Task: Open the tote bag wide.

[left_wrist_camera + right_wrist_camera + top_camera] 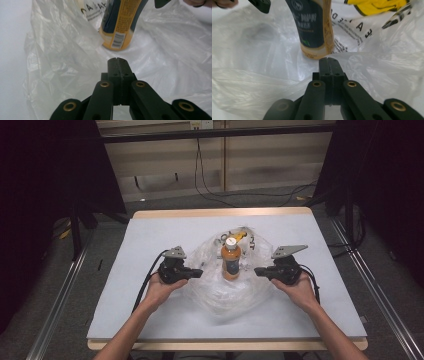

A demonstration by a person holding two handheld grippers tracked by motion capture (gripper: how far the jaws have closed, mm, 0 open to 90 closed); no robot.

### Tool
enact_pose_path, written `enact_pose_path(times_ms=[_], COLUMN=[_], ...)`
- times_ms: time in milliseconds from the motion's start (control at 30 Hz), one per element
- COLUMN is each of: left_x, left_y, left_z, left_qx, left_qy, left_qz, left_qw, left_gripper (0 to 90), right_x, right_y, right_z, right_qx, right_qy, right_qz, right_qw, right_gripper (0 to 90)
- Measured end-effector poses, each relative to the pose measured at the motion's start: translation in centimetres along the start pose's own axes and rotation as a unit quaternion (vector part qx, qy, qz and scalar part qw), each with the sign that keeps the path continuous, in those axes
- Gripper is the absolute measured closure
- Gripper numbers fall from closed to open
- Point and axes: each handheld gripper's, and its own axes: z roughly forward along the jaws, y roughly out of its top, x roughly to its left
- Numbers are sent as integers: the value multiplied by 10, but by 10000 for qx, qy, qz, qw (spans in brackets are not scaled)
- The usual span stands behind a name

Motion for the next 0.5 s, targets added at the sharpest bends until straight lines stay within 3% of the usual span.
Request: enact_pose_path(times_ms=[100,233,300,400,500], left_x=[-5,-11,-13,-18,-24], left_y=[1,-3,-6,-12,-16], left_z=[-8,-17,-21,-28,-35], left_qx=[-69,-358,-529,-774,-931], left_qy=[152,107,38,113,268], left_qz=[79,105,73,83,48], left_qw=[9998,9992,9986,9969,9953], left_gripper=[897,876,845,745,524], right_x=[3,6,8,13,18], right_y=[1,-1,-4,-8,-13], right_z=[-10,-24,-31,-42,-54], right_qx=[-182,-509,-631,-840,-1160], right_qy=[-56,-181,-251,-330,-536], right_qz=[16,114,127,143,177], right_qw=[9998,9985,9976,9958,9916], right_gripper=[900,782,771,644,417])
